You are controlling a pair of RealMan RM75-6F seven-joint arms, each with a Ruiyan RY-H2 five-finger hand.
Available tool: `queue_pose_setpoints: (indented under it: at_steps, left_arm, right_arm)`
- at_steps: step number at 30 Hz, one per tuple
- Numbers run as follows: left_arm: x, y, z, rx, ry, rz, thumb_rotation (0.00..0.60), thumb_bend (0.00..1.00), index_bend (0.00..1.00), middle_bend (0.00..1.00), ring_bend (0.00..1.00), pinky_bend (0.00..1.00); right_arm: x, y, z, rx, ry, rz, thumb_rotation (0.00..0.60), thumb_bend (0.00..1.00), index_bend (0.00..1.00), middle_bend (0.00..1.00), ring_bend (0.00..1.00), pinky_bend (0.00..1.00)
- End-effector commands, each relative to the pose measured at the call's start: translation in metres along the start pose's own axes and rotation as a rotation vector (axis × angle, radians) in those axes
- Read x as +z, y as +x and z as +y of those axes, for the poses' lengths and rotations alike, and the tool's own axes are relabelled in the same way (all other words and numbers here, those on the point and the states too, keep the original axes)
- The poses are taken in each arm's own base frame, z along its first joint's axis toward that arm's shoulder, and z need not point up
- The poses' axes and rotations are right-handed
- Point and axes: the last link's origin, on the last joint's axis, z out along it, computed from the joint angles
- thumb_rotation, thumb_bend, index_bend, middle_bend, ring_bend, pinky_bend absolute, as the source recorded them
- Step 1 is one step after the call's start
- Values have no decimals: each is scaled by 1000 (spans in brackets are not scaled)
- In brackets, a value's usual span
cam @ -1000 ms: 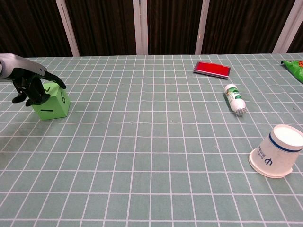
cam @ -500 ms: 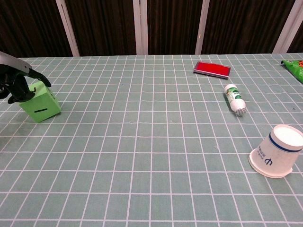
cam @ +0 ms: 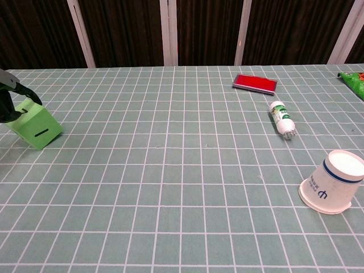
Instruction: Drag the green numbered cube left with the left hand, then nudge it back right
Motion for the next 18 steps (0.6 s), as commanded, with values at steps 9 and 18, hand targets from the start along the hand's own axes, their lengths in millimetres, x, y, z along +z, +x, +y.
queue_pose_setpoints:
  at_steps: [9,18]
  left_arm:
    - [-1,-1,-23,62,57,-24,600,773,98,736,641,735]
    - [-3,-3,-39,110,100,-32,600,773,98,736,641,737]
  right_arm:
    - [0,-2,-1,-9,1,-5,600,79,79,19,28,0]
    - [0,-3,-2,-13,1,-3,600,78,78,18,28,0]
